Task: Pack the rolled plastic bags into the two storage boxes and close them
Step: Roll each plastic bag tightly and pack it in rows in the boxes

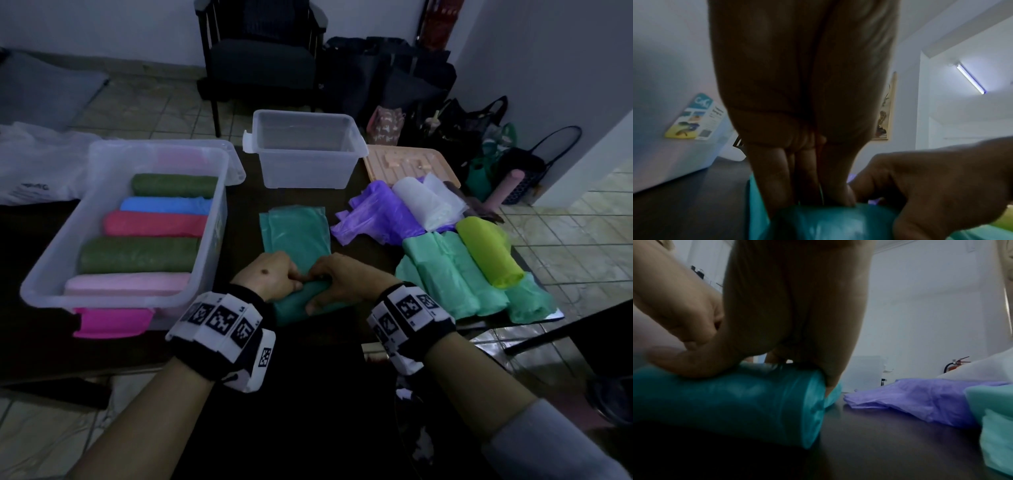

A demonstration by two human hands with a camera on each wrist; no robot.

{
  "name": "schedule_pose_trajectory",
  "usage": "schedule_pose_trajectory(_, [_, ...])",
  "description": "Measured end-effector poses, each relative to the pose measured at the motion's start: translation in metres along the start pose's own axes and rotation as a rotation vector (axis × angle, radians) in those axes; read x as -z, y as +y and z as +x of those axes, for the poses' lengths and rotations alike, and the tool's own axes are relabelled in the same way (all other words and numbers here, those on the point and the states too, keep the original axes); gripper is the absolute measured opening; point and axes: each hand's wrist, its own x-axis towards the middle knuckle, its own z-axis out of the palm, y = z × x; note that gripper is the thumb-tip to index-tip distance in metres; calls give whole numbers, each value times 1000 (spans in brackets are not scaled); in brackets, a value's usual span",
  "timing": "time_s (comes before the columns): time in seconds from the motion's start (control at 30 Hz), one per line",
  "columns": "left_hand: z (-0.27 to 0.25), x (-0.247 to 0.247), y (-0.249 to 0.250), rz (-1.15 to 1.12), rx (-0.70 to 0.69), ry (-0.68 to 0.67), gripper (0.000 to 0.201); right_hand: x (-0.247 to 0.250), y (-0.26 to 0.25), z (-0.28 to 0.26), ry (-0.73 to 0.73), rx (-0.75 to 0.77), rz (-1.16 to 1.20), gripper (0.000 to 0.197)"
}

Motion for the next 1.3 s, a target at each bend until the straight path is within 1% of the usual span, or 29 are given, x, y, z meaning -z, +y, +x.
schedule_pose_trajectory(0.07, [3,-2,-2,-6,1,-2,29,-6,1,-6,72,7,-32,64])
schedule_pose_trajectory(0.1, [5,-3,-3,-10,6,-9,29,-10,-1,-11,150,0,-76,67])
schedule_pose_trajectory(0.17, [8,-5,-4,-16,13,-25,29,-23,-6,-23,368,63,-262,63])
schedule_pose_trajectory(0.2, [9,-6,-4,-19,16,-28,28,-33,-6,-28,451,99,-334,61])
schedule_pose_trajectory(0.27, [12,-8,-6,-23,19,-22,28,-53,-5,-36,545,131,-365,60])
schedule_pose_trajectory(0.33, [14,-7,-7,-25,22,-27,29,-66,-5,-39,575,120,-371,48])
schedule_pose_trajectory(0.4, [17,-5,-7,-16,16,-38,29,-68,-8,-41,546,84,-356,53])
schedule_pose_trajectory(0.47, [17,-4,-5,-14,10,-5,30,-64,-11,-37,490,37,-359,55])
schedule_pose_trajectory(0.53, [16,-6,-3,-33,-6,111,27,-61,-11,-32,429,-12,-360,54])
schedule_pose_trajectory(0.6, [11,-9,0,-48,-53,227,20,-57,-12,-28,340,-41,-340,65])
schedule_pose_trajectory(0.63, [7,-10,0,-48,-72,241,19,-53,-13,-26,308,-51,-343,70])
schedule_pose_trajectory(0.67, [4,-11,1,-41,-78,225,22,-50,-13,-24,289,-59,-353,72])
schedule_pose_trajectory(0.77, [0,-11,-2,39,-67,125,52,-40,-14,-14,261,-75,-408,67])
schedule_pose_trajectory(0.83, [1,-12,-3,106,-66,89,65,-33,-14,-8,230,-98,-411,64])
schedule_pose_trajectory(0.97, [4,-11,-1,177,-48,141,63,-24,-15,1,171,-121,-327,64])
schedule_pose_trajectory(1.07, [5,-4,1,198,-37,98,62,-22,-12,0,180,-105,-239,71])
schedule_pose_trajectory(1.13, [5,1,5,206,-27,40,59,-25,-12,-8,246,-70,-180,75])
schedule_pose_trajectory(1.2, [6,2,8,211,-26,-26,52,-35,-12,-18,349,-35,-310,67])
schedule_pose_trajectory(1.27, [9,0,9,220,-34,-74,51,-42,-14,-27,435,-60,-357,58])
schedule_pose_trajectory(1.3, [10,-1,10,222,-32,-89,51,-43,-16,-30,424,-65,-328,54])
